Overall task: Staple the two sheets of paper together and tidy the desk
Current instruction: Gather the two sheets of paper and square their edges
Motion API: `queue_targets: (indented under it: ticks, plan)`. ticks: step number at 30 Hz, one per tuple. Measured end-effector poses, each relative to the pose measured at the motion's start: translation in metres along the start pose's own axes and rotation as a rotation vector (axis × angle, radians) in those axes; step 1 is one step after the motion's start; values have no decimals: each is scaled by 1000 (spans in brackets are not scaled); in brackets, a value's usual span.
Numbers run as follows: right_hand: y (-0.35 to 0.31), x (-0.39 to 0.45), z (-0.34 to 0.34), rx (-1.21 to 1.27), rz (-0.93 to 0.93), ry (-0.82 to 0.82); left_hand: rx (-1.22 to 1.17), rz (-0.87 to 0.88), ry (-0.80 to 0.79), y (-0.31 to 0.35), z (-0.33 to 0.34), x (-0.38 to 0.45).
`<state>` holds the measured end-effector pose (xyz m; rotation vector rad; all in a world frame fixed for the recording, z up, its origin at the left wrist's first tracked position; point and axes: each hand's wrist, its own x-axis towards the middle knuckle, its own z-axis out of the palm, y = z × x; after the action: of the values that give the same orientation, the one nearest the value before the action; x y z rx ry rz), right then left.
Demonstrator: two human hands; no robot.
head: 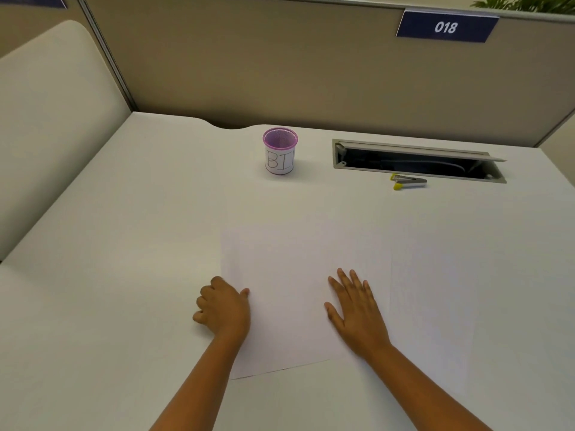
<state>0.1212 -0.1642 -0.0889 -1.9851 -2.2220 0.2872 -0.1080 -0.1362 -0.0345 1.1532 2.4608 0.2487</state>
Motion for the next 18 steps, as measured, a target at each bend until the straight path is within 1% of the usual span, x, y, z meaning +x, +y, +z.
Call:
queue_targets:
  ticks: [3, 7, 9, 12, 15, 18]
  plan:
    - [0, 0, -1, 5, -1, -9, -76, -31, -46, 6, -1, 7]
    - [2, 0, -1, 29, -13, -32, -243, -65, -179, 1, -3, 30]
    - [3, 3, 0, 45, -15, -41, -327, -25, -244, -2, -5, 37]
    - [-2, 9, -3, 85, -29, -19, -441, 41, -285, -1, -11, 41]
    - [-8, 11, -13, 218, -2, -77, -480, 97, -282, 1, -17, 42]
    - [-12, 7, -26, 323, 80, -3, -539, 160, -264, -1, -19, 43]
